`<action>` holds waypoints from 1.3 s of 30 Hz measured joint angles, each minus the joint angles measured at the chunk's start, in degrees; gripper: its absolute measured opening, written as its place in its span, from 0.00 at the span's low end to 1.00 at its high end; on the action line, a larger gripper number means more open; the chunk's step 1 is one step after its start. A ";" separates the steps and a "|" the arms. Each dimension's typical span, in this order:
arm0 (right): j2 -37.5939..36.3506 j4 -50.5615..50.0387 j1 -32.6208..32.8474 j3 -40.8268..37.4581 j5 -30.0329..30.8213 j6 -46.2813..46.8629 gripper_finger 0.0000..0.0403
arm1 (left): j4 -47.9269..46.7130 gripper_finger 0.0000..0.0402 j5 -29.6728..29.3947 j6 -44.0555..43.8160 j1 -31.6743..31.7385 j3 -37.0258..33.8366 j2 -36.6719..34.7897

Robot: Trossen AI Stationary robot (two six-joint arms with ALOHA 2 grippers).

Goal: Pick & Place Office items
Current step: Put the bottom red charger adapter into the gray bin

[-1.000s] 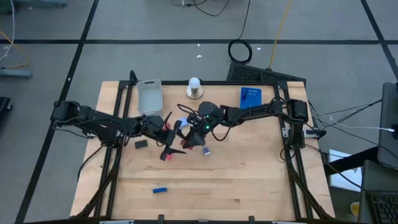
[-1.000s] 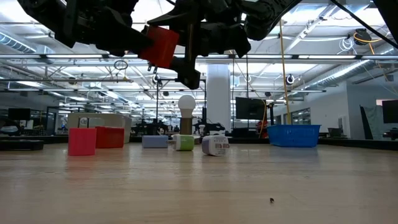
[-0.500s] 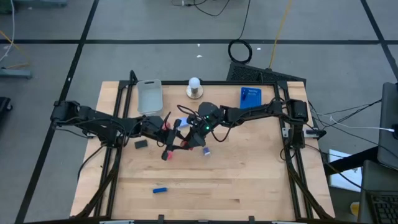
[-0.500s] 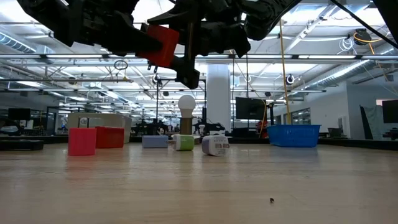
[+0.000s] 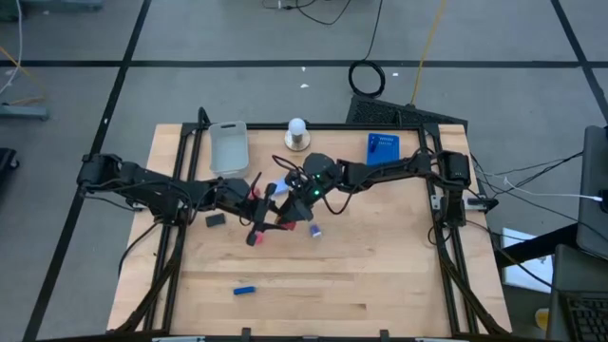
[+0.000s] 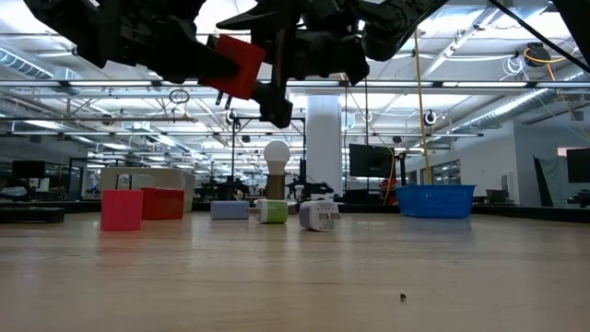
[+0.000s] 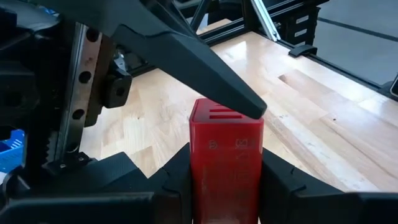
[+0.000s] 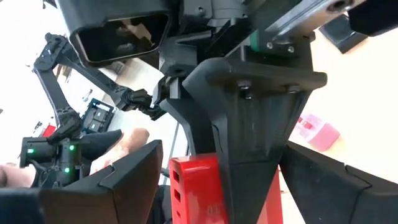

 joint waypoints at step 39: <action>-22.85 -22.15 -11.54 -13.28 17.06 -24.56 0.77 | -43.33 0.29 -48.32 -14.91 5.16 5.84 -36.55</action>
